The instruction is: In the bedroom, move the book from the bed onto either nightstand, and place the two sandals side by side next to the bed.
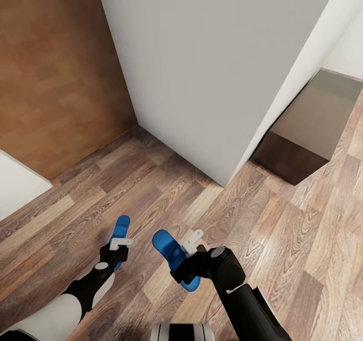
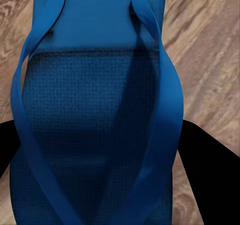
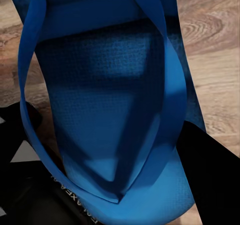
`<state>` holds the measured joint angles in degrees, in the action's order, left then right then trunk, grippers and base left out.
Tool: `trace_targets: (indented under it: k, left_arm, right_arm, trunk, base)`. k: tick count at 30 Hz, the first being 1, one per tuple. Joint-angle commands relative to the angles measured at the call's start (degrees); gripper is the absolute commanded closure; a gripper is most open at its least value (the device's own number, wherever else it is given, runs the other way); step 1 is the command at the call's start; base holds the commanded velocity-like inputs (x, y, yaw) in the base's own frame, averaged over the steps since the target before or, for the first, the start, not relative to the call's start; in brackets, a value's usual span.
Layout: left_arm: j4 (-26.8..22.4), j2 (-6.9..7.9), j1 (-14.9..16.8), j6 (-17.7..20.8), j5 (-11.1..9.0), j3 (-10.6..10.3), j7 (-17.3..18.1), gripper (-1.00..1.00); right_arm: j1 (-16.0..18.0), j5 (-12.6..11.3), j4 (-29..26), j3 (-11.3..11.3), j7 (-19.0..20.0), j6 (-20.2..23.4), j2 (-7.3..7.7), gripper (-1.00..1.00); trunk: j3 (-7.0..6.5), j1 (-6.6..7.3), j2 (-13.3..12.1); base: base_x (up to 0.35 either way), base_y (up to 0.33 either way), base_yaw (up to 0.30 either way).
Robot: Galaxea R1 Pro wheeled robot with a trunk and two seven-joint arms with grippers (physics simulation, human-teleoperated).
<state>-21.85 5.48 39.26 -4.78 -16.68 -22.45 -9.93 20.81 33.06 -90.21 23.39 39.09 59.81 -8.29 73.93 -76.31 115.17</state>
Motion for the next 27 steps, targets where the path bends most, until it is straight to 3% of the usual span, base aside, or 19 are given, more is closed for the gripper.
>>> trace_targets:
  k: [1, 27]
  left_arm:
    - [0.0, 0.05, 0.03, -0.19, -0.55, -0.49, -0.35, 1.0]
    - [0.14, 0.02, 0.03, -0.2, -0.48, -0.51, -0.35, 1.0]
  right_arm:
    - [0.04, 0.61, -0.05, -0.06, 0.55, 0.19, 0.0, 1.0]
    - [0.02, 0.81, -0.05, 0.1, 0.47, 0.19, -0.01, 1.0]
  trunk:
    - [-0.15, 0.23, -0.4]
    - [-4.82, 5.94, -10.83]
  base:
    - [0.0, 0.0, 0.0]
    - [0.0, 0.0, 0.0]
